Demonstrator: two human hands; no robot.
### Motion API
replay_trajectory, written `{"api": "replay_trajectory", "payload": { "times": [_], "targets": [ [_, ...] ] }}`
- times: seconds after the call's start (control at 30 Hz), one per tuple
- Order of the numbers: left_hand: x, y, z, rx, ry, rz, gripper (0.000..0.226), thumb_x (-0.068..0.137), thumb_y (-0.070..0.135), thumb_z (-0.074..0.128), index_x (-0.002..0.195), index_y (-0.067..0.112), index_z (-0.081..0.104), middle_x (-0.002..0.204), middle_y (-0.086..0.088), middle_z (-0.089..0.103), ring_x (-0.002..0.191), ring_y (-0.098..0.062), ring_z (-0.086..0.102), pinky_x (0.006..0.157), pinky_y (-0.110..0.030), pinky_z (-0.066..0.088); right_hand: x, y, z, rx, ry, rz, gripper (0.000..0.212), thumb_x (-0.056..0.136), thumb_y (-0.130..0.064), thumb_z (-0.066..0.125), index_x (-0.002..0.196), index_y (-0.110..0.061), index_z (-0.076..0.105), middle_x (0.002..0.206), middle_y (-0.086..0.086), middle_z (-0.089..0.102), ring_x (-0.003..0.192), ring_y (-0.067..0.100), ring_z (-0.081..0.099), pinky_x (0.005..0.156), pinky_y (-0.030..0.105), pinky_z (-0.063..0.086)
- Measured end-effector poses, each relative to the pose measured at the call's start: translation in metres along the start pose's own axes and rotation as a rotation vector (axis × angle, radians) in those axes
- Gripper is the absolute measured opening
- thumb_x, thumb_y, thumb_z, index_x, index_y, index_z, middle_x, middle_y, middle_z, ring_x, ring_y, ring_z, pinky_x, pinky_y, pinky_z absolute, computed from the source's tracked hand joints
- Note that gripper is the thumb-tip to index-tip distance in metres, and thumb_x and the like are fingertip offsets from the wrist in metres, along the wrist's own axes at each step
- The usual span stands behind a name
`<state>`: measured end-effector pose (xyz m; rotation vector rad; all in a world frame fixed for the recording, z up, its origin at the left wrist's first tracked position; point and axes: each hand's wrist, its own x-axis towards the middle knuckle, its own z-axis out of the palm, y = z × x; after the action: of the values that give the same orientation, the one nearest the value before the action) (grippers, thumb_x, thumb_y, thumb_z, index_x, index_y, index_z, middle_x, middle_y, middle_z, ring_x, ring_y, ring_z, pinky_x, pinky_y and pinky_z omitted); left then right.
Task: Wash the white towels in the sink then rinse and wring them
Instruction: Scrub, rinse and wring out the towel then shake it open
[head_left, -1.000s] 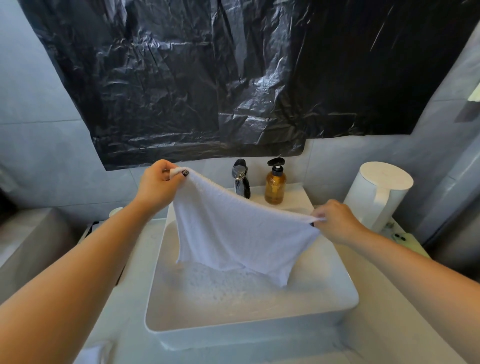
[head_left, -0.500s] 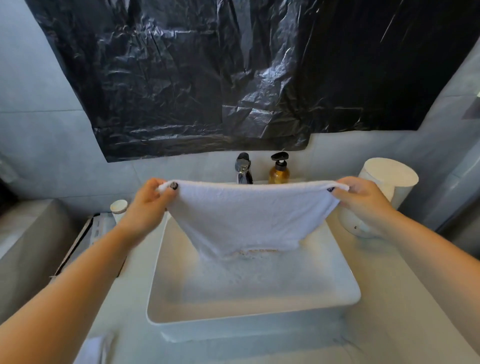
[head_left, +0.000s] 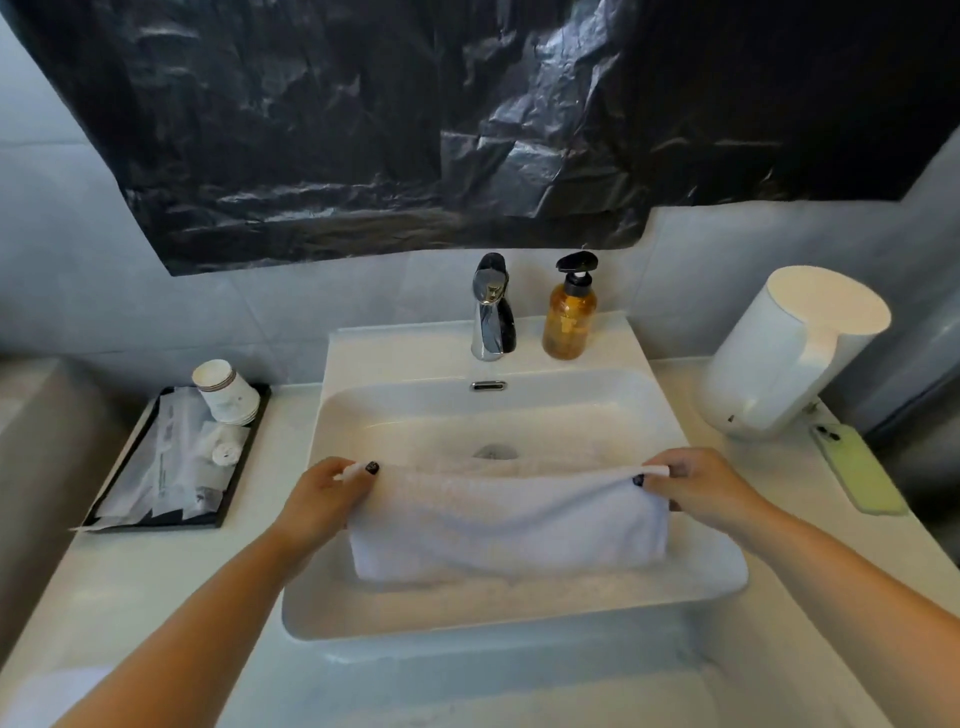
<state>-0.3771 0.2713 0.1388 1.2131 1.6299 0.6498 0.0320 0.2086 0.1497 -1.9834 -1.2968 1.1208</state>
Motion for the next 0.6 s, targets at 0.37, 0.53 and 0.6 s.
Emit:
{"api": "replay_trajectory", "payload": {
  "times": [0.37, 0.53, 0.6],
  "targets": [
    [0.027, -0.021, 0.094, 1.061, -0.302, 0.552, 0.083, 0.094, 0.067, 0.031, 0.156, 0.032, -0.012, 0.163, 0.0, -0.021, 0.151, -0.023, -0.02, 0.122, -0.053, -0.003, 0.044, 0.009, 0.106, -0.855, -0.075, -0.363, 0.067, 0.098, -0.061, 0.024, 0.156, -0.035, 0.002, 0.162, 0.002, -0.017, 0.15, 0.026, -0.015, 0.119, 0.054, -0.005],
    [0.042, -0.048, 0.115, 1.237, -0.274, 0.596, 0.088, 0.084, 0.082, 0.005, 0.151, 0.034, -0.024, 0.164, -0.007, -0.015, 0.151, -0.033, -0.011, 0.114, -0.069, 0.0, 0.064, 0.037, 0.129, -1.026, -0.074, -0.443, 0.082, 0.089, -0.074, 0.026, 0.156, -0.029, 0.013, 0.162, 0.015, 0.013, 0.148, 0.04, 0.007, 0.107, 0.075, 0.004],
    [0.044, -0.048, 0.119, 1.224, -0.271, 0.577, 0.089, 0.086, 0.08, 0.009, 0.158, 0.027, 0.006, 0.164, -0.011, 0.013, 0.15, -0.037, 0.015, 0.11, -0.071, 0.018, 0.068, 0.037, 0.134, -1.023, -0.029, -0.44, 0.082, 0.088, -0.071, 0.032, 0.156, -0.028, 0.018, 0.161, 0.014, 0.019, 0.147, 0.04, 0.016, 0.108, 0.074, 0.009]
  ]
}}
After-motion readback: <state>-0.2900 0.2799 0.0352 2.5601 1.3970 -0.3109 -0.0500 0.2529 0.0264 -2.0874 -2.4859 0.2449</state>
